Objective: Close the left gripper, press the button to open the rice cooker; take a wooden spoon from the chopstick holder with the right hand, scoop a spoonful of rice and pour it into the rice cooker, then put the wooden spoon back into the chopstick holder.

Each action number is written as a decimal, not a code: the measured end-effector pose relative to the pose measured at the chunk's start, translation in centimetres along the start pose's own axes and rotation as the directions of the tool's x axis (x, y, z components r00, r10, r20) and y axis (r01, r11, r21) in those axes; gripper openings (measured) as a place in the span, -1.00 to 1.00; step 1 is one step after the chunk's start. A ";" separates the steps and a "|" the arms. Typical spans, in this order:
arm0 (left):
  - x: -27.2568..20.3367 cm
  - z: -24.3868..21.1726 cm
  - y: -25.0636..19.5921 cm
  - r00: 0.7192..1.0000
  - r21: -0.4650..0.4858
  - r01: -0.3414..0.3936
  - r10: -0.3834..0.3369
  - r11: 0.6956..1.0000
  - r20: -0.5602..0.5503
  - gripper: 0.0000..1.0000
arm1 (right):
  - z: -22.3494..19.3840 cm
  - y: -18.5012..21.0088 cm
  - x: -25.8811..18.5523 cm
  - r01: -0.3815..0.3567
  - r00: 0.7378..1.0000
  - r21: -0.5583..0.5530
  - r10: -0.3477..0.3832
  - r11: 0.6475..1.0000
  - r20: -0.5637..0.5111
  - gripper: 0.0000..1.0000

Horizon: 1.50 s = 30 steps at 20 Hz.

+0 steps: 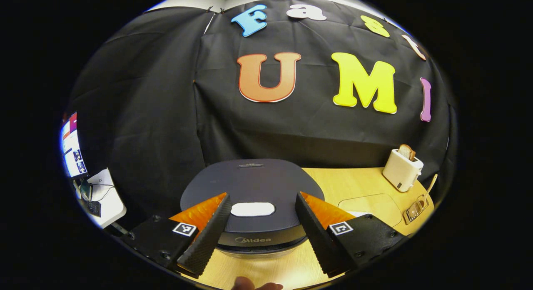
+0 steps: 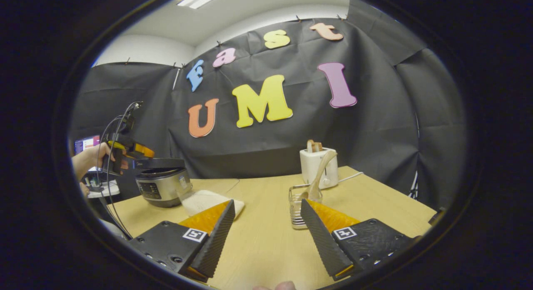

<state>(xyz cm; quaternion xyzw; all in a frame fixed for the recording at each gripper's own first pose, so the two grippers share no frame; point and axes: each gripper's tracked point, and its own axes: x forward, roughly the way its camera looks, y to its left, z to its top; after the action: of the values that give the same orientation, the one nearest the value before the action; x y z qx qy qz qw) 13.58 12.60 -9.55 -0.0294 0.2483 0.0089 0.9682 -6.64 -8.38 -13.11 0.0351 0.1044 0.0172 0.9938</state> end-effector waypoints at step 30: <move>1.2 -2.2 0.0 0.978 0.009 -0.059 0.056 0.998 0.203 0.96 | -2.4 4.3 3.8 -0.057 0.995 -0.019 0.055 0.998 -0.088 0.89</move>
<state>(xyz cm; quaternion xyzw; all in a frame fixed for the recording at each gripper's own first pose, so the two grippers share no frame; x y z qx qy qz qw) 13.56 12.48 -12.03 -0.0142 0.1492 0.0380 0.9880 -3.56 -3.80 -15.88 0.0265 0.1468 0.0476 0.9877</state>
